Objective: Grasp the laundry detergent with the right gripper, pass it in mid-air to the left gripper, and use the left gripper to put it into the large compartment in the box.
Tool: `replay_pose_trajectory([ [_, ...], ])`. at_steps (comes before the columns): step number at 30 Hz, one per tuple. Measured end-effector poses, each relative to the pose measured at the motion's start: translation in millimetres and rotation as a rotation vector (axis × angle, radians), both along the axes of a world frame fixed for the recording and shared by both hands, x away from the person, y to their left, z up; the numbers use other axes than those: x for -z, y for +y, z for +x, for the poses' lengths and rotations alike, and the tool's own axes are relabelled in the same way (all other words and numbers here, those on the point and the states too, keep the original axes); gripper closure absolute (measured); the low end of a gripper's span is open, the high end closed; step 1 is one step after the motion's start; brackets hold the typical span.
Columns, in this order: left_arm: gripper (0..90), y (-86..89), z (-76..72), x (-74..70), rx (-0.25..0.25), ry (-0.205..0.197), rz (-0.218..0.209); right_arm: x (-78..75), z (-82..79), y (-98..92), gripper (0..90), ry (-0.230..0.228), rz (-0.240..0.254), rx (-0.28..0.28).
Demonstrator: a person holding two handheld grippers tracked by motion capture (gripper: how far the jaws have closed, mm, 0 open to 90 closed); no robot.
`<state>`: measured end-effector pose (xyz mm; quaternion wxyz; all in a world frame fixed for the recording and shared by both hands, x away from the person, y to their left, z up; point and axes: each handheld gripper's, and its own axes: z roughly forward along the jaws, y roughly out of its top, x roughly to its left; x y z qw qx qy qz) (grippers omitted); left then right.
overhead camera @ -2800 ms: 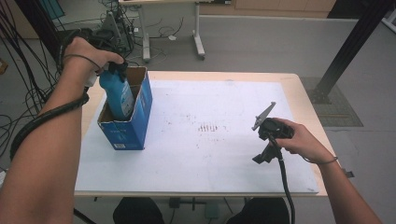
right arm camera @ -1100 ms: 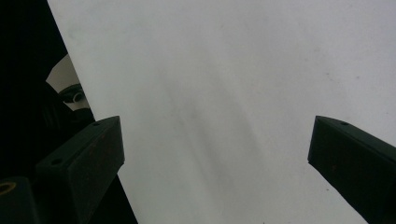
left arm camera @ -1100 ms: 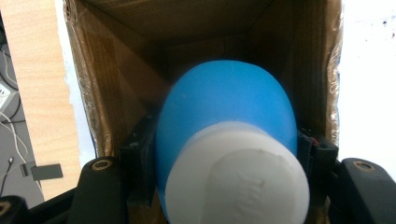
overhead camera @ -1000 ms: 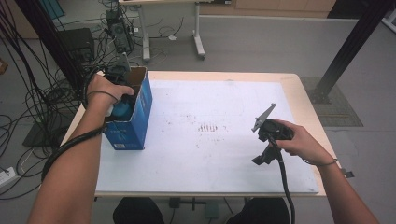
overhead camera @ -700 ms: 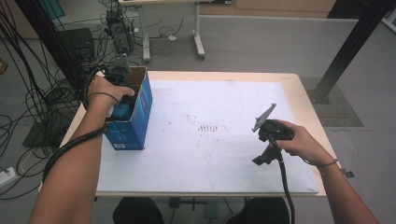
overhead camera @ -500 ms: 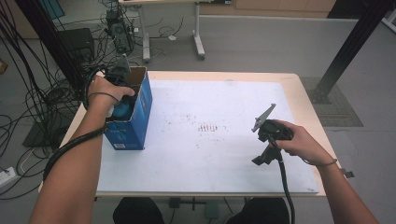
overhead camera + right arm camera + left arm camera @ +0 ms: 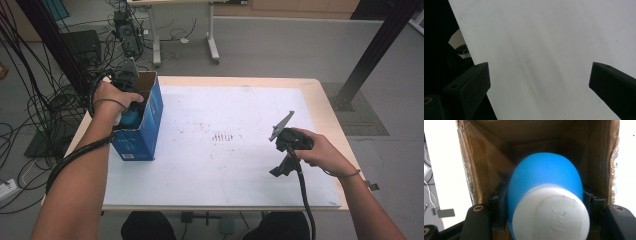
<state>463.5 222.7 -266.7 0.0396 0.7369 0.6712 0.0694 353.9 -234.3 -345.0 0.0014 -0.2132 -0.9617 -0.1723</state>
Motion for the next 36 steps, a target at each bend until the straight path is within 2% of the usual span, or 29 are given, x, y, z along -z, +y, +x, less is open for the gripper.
replay_pose_trajectory([
  [20,37.4,3.8,-0.8,0.1,-0.018,-0.018,-0.017,0.3,0.5,1.1,3.1,0.002,-0.005,0.0],
  [36,37.4,2.2,-0.7,0.3,-0.019,-0.02,-0.012,0.2,0.6,0.5,3.1,0.001,-0.003,0.003],
])
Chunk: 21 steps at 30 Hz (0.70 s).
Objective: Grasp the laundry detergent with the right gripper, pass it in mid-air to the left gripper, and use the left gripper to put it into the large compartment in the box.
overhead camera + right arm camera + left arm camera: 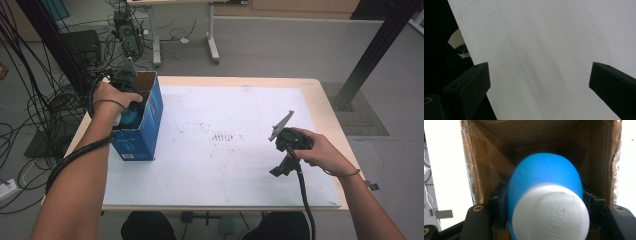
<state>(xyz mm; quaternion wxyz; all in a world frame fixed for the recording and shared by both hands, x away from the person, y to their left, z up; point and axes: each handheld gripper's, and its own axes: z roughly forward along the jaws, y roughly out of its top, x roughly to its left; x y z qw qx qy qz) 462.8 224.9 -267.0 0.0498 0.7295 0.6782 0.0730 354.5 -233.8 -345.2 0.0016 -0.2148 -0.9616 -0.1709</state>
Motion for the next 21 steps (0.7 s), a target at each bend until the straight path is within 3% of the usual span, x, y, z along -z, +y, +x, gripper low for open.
replay_pose_trajectory([
  [21,37.4,0.1,-0.1,0.2,-0.005,-0.002,-0.002,-0.8,-0.1,0.0,3.1,0.0,0.0,0.003],
])
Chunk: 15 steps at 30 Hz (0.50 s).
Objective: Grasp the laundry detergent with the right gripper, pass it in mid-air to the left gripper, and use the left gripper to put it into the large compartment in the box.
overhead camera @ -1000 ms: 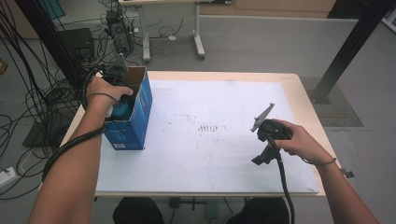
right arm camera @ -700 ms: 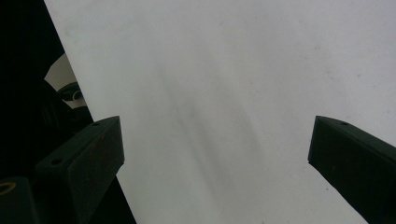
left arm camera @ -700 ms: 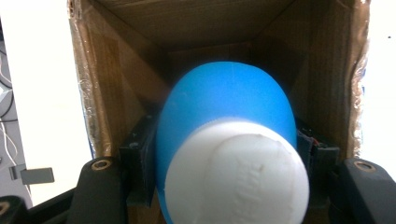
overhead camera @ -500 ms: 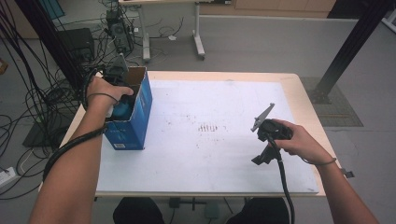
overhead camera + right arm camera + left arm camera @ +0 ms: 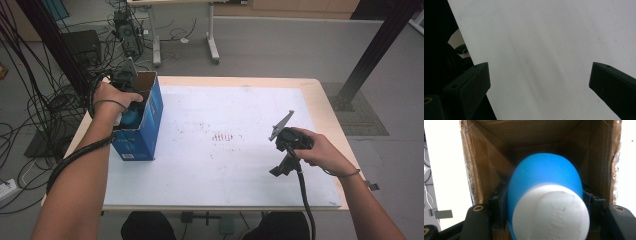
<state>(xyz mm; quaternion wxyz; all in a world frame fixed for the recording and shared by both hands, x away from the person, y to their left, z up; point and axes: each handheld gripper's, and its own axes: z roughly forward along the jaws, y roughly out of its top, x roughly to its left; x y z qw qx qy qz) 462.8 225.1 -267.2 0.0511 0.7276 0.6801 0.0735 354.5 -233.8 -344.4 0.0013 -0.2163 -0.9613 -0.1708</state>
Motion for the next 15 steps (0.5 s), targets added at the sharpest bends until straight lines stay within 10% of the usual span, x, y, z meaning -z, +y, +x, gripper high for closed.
replay_pose_trajectory([
  [15,37.3,-0.4,0.0,0.1,0.008,0.002,0.001,-0.4,0.1,0.3,3.1,0.001,-0.002,-0.001],
])
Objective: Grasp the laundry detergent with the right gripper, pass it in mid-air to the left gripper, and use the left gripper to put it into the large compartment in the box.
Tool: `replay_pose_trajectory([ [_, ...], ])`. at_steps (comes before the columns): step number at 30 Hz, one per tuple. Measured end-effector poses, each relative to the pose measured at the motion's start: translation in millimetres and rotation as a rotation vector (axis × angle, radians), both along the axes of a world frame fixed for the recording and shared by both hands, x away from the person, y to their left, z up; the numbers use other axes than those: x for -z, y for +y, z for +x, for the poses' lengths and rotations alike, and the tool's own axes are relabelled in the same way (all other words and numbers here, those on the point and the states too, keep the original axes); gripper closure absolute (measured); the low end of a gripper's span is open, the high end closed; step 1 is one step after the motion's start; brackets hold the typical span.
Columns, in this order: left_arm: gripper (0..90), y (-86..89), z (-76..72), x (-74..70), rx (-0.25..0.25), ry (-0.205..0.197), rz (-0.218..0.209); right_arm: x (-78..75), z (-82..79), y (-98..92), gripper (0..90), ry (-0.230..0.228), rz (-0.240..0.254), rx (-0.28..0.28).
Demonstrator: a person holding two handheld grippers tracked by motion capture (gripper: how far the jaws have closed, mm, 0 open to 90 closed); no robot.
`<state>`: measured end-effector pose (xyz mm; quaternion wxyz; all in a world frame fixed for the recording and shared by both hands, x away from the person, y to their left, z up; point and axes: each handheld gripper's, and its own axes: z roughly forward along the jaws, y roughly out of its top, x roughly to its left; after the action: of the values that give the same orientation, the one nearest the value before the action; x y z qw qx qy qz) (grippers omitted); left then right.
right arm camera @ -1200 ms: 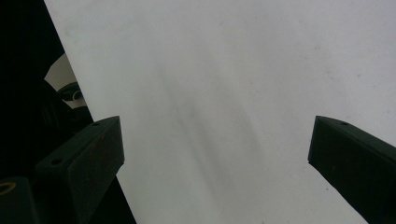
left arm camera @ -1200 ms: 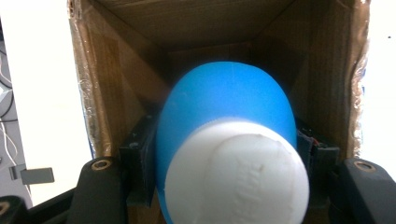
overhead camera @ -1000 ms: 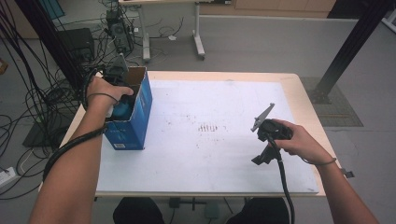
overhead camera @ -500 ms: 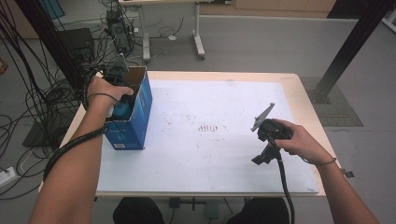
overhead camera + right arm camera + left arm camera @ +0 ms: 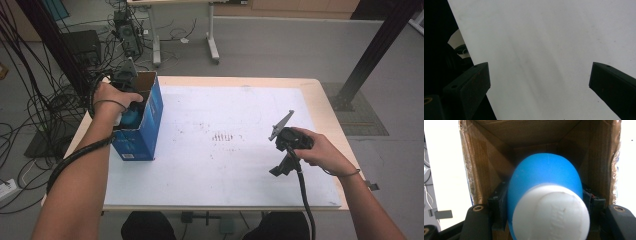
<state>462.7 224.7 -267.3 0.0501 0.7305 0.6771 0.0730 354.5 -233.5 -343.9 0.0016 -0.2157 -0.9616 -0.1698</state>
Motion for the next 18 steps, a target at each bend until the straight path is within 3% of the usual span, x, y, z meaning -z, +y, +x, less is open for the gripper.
replay_pose_trajectory([
  [18,34.2,0.9,1.2,-0.3,0.003,0.002,-0.018,1.1,2.3,1.9,3.1,-0.001,-0.001,-0.008],
])
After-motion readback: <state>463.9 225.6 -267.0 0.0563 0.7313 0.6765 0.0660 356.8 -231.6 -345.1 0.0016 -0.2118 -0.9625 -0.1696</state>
